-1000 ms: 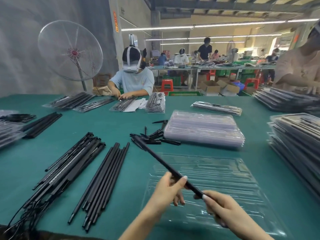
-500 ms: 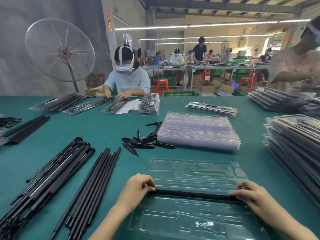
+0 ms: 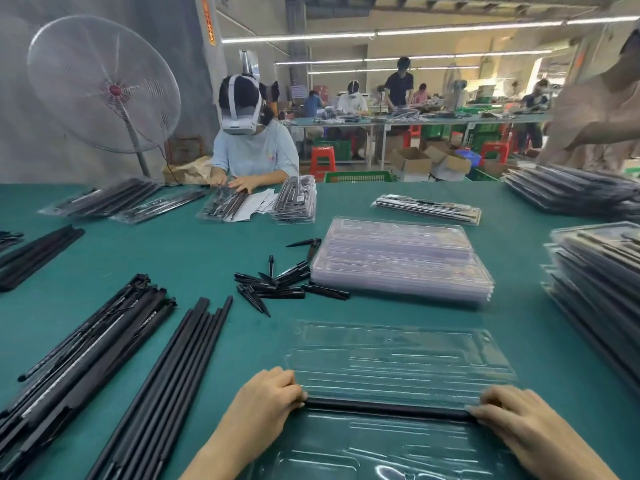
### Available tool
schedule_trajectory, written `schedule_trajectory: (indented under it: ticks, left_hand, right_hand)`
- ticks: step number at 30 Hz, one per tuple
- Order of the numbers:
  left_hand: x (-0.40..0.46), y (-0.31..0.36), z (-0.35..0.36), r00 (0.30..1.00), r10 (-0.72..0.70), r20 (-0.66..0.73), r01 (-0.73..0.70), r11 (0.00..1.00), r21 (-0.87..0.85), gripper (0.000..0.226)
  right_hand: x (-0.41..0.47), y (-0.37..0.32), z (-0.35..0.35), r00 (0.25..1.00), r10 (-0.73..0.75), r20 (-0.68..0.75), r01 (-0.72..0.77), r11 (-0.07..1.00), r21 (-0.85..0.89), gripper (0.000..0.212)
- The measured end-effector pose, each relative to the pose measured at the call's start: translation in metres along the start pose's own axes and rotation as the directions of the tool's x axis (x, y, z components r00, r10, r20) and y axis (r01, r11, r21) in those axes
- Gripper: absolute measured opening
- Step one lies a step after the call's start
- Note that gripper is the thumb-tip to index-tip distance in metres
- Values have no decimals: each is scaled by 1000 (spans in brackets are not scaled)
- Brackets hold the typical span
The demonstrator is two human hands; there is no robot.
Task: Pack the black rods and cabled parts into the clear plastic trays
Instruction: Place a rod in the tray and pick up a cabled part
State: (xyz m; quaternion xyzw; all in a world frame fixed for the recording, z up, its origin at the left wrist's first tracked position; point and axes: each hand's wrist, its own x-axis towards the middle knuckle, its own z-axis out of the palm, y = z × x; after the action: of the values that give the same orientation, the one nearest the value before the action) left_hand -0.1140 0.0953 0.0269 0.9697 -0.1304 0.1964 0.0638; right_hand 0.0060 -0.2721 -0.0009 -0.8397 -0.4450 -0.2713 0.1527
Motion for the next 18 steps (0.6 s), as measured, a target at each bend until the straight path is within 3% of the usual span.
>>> schedule_trajectory:
  ticks: [2, 5, 7, 9, 12, 16, 18]
  left_hand:
    - [-1, -6, 1, 999, -18, 45, 18, 1000, 1, 26]
    - [12, -29, -2, 966, -227, 124, 255, 919, -300, 8]
    - [36, -53, 2, 925, -379, -3, 353, 863, -361, 8]
    - [64, -80, 11, 906, -421, -39, 415, 903, -106, 21]
    - [96, -110, 31, 906, -411, 103, 351, 864, 361, 45]
    - [107, -132, 45, 914, -393, 99, 298, 817, 493, 48]
    - [106, -133, 41, 953, -301, 22, 248, 825, 508, 43]
  right_hand:
    - [2, -5, -2, 1000, 13, 11, -13, 1000, -3, 61]
    - [6, -11, -7, 997, 80, 20, -82, 995, 65, 62]
    - [10, -14, -9, 994, 110, 20, -112, 988, 107, 63]
    - [12, -17, -10, 990, 138, 26, -140, 982, 130, 62]
    - [14, -19, -12, 987, 154, 41, -158, 981, 114, 53]
    - [12, -19, -11, 984, 162, 79, -170, 978, 118, 56]
    - [11, -19, -11, 981, 171, 90, -182, 974, 135, 51]
